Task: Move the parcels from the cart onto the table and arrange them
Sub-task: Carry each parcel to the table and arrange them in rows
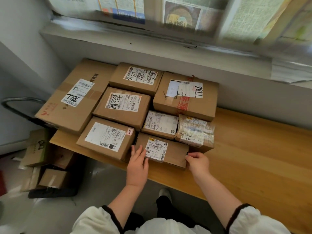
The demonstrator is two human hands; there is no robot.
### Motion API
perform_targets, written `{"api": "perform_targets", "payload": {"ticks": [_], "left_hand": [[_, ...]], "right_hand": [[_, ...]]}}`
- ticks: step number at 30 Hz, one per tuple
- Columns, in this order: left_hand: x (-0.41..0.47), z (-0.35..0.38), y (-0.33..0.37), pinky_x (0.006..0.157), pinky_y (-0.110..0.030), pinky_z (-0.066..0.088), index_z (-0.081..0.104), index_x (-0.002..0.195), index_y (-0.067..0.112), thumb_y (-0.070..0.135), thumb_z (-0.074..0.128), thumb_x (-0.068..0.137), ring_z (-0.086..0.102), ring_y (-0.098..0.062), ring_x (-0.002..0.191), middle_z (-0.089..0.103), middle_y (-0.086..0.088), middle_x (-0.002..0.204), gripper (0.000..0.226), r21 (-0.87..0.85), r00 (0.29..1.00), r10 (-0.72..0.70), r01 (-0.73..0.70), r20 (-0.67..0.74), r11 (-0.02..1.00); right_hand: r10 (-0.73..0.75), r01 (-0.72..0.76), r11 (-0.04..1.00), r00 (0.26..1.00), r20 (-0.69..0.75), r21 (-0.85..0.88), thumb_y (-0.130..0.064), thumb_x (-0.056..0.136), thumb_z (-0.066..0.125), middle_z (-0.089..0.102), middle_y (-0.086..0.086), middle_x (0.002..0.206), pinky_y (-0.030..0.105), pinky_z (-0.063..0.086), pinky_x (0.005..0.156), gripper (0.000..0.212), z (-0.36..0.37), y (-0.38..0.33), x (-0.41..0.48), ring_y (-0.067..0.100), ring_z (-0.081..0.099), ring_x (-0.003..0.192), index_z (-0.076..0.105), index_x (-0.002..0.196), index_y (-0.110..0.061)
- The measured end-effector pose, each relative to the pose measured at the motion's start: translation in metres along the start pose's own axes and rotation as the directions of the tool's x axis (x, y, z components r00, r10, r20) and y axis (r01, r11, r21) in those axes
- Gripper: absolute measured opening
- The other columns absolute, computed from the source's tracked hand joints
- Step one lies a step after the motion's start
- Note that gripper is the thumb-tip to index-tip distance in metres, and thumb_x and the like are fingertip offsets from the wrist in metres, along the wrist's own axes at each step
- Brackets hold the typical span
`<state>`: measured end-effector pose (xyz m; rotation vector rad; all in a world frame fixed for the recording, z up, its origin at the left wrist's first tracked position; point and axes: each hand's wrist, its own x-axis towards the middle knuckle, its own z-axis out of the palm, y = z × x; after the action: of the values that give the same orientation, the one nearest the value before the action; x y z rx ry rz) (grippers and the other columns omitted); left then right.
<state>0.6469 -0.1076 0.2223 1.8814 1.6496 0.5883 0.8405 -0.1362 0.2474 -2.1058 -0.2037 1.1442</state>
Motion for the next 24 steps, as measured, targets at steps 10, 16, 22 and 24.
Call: {"api": "perform_targets", "payload": {"ticks": [10, 16, 22, 24], "left_hand": [[0.002, -0.052, 0.006, 0.093, -0.002, 0.027, 0.047, 0.137, 0.022, 0.019, 0.053, 0.094, 0.039, 0.002, 0.124, 0.049, 0.007, 0.138, 0.043, -0.208, 0.952, 0.081, -0.019, 0.295, 0.978], [0.028, -0.152, -0.009, 0.108, -0.018, 0.016, 0.048, 0.137, 0.017, 0.017, 0.052, 0.095, 0.032, -0.010, 0.136, 0.043, 0.001, 0.145, 0.042, -0.080, 0.968, 0.248, -0.244, 0.033, 0.966], [0.036, -0.282, -0.128, 0.114, -0.045, 0.016, 0.036, 0.144, 0.020, 0.029, 0.053, 0.093, 0.009, -0.033, 0.144, 0.021, -0.006, 0.156, 0.055, 0.265, 0.977, 0.028, 0.029, -0.210, 0.964], [0.023, -0.323, -0.175, 0.113, -0.049, 0.023, 0.035, 0.145, 0.021, 0.032, 0.052, 0.093, 0.008, -0.034, 0.144, 0.019, -0.006, 0.157, 0.056, 0.351, 0.965, -0.064, 0.153, -0.253, 0.924]], "right_hand": [[-0.501, 0.473, 0.846, 0.863, -0.064, -0.245, -0.012, 0.091, 0.056, 0.059, -0.002, 0.099, 0.027, 0.046, 0.081, 0.011, 0.013, -0.025, -0.055, 0.017, 0.056, 0.099, 0.059, 0.099, -0.019], [-0.804, 0.714, 0.041, 0.438, 0.401, -0.699, -0.029, 0.089, 0.058, 0.033, 0.006, 0.151, 0.044, 0.016, 0.114, 0.053, 0.112, -0.084, -0.108, 0.030, 0.019, 0.142, 0.043, 0.139, -0.018], [-0.674, 0.656, -0.232, 0.424, 0.605, -0.718, -0.048, 0.088, 0.053, -0.024, -0.002, 0.155, 0.057, -0.016, 0.104, 0.083, 0.229, -0.105, -0.164, 0.029, -0.036, 0.132, 0.000, 0.149, -0.031], [-0.650, 0.685, -0.272, 0.387, 0.654, -0.676, -0.050, 0.088, 0.050, -0.035, -0.003, 0.147, 0.056, -0.020, 0.103, 0.085, 0.266, -0.104, -0.184, 0.029, -0.038, 0.131, -0.005, 0.149, -0.032]]}}
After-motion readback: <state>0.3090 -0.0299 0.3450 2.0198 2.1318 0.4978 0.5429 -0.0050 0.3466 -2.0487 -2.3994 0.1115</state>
